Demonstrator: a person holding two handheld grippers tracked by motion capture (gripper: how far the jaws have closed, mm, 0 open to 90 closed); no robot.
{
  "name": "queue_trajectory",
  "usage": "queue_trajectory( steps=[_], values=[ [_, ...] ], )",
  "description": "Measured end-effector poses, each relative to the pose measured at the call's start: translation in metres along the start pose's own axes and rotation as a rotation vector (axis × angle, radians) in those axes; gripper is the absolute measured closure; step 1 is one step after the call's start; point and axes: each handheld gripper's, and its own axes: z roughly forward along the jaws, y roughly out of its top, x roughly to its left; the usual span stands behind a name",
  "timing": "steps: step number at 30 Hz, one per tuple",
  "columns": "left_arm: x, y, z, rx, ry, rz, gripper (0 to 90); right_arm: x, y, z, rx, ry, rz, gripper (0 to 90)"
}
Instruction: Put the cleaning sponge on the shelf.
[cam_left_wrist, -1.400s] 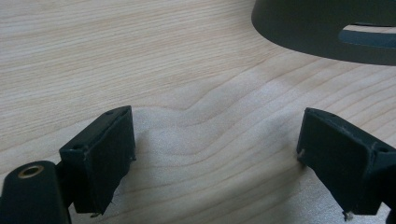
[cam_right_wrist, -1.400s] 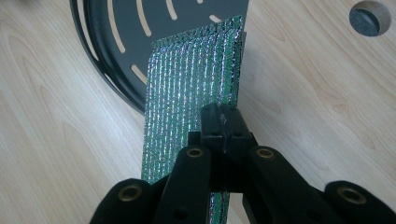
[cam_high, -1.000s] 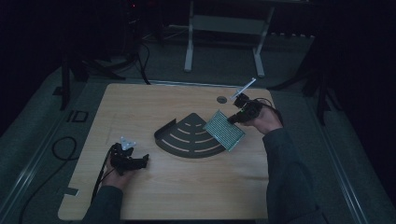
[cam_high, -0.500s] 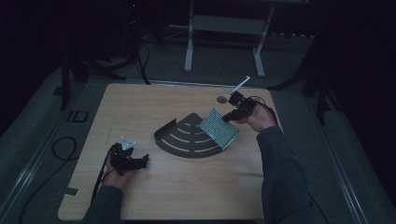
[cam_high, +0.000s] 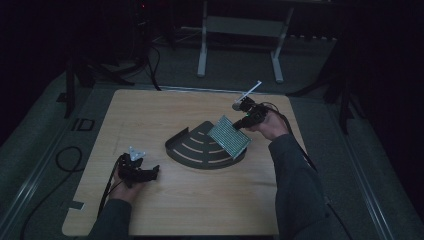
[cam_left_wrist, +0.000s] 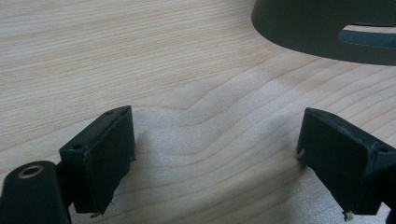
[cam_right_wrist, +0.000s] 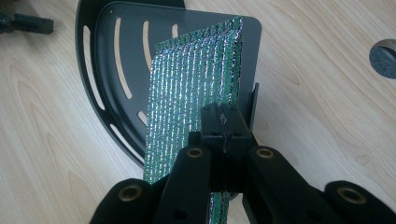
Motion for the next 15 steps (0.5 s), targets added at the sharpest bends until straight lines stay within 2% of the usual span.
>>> queue_trajectory(
  steps=[15],
  values=[
    [0.000, 0.000, 0.000, 0.000, 0.000, 0.000, 11.7, -0.002, 0.007, 0.015, 0.006, -0.008, 0.018, 89.8]
  ],
)
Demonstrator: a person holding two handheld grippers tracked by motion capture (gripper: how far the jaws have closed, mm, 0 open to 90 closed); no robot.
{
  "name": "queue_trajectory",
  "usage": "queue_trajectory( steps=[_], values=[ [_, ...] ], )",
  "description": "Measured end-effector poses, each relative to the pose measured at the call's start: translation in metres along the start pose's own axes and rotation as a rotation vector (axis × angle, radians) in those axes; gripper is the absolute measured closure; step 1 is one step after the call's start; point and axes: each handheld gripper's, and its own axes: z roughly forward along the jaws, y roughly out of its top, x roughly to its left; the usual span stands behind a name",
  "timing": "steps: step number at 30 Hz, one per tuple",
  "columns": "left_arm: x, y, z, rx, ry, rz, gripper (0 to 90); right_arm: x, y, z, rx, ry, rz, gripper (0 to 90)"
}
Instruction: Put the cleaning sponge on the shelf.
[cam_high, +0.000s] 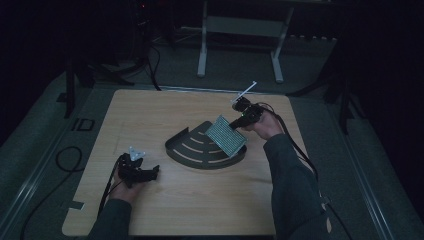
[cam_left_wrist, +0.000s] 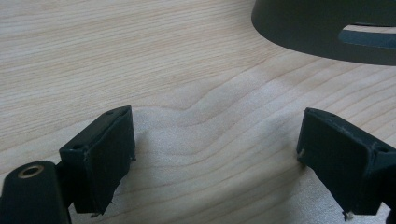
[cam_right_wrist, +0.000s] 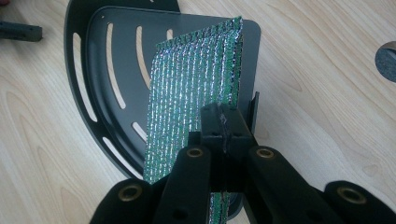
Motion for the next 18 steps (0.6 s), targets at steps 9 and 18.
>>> queue_trajectory(
  steps=[9, 18],
  values=[
    [0.000, 0.000, 0.000, 0.000, 0.000, 0.000, 11.7, 0.000, 0.000, 0.009, 0.006, -0.016, -0.002, 89.8],
    [0.000, 0.000, 0.000, 0.000, 0.000, 0.000, 11.7, 0.000, -0.002, 0.018, 0.037, -0.029, 0.001, 89.8]
  ],
)
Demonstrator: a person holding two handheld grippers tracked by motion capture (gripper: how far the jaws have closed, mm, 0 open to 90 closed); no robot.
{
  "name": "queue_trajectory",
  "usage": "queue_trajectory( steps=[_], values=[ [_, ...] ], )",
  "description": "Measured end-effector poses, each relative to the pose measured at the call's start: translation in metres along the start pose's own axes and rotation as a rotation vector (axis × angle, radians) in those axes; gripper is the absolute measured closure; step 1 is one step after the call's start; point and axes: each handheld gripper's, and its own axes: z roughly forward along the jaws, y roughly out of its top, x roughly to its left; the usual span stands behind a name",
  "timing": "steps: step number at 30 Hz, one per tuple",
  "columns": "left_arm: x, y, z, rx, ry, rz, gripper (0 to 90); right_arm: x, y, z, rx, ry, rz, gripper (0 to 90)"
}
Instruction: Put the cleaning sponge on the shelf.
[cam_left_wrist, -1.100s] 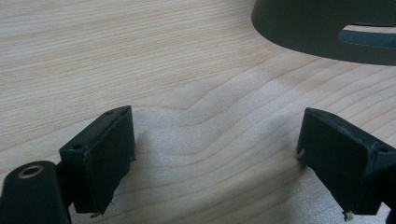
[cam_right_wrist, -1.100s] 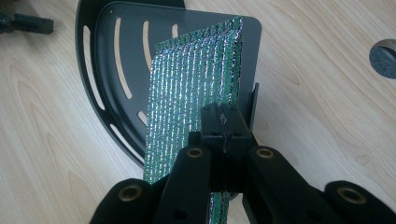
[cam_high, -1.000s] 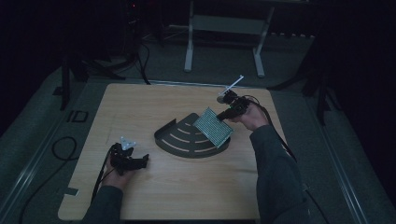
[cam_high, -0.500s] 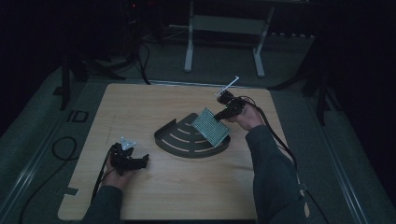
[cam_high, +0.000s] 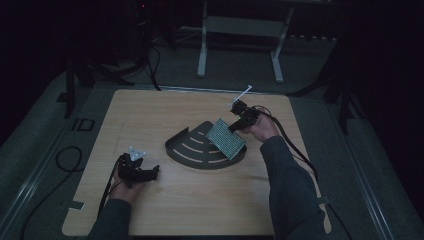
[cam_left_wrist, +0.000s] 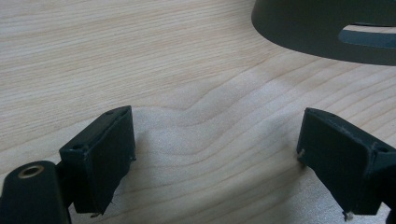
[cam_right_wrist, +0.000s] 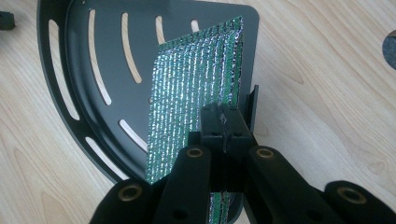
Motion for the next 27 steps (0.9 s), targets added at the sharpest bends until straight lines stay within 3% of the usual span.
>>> queue_trajectory(
  steps=[18, 27],
  values=[
    [0.000, 0.000, 0.000, 0.000, 0.000, 0.000, 11.7, 0.004, 0.001, 0.017, 0.051, -0.013, -0.016, 89.8],
    [0.000, 0.000, 0.000, 0.000, 0.000, 0.000, 11.7, -0.001, -0.007, 0.025, 0.066, -0.033, 0.004, 89.8]
  ],
)
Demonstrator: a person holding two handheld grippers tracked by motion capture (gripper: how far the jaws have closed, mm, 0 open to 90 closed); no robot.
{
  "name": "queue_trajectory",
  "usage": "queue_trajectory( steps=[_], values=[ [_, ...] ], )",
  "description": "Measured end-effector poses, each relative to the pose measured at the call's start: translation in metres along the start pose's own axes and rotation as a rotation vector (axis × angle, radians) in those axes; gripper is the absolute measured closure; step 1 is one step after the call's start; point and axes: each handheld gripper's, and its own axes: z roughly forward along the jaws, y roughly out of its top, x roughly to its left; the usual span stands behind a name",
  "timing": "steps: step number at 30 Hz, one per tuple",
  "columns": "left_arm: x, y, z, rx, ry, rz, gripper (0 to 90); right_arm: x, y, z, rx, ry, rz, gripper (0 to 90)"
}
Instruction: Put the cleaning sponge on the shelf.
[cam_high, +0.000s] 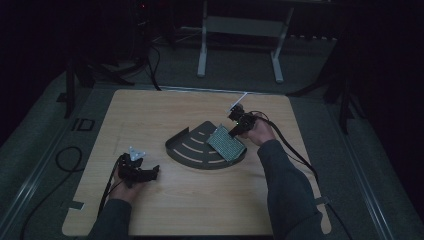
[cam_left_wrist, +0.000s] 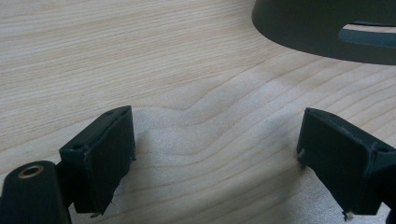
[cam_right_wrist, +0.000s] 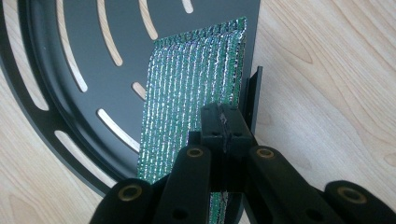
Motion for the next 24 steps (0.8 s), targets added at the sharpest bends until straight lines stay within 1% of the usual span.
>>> queue_trajectory(
  steps=[2, 5, 14, 24],
  values=[
    [0.000, 0.000, 0.000, 0.000, 0.000, 0.000, 11.7, 0.001, 0.000, 0.000, -0.003, 0.000, -0.005, 89.7],
    [0.000, 0.000, 0.000, 0.000, 0.000, 0.000, 11.7, 0.001, 0.000, 0.003, 0.008, -0.025, -0.008, 89.7],
    [0.000, 0.000, 0.000, 0.000, 0.000, 0.000, 11.7, 0.003, 0.001, 0.014, 0.045, -0.076, -0.010, 89.5],
    [0.000, 0.000, 0.000, 0.000, 0.000, 0.000, 11.7, 0.003, 0.001, 0.017, 0.058, -0.103, -0.001, 89.1]
  ],
)
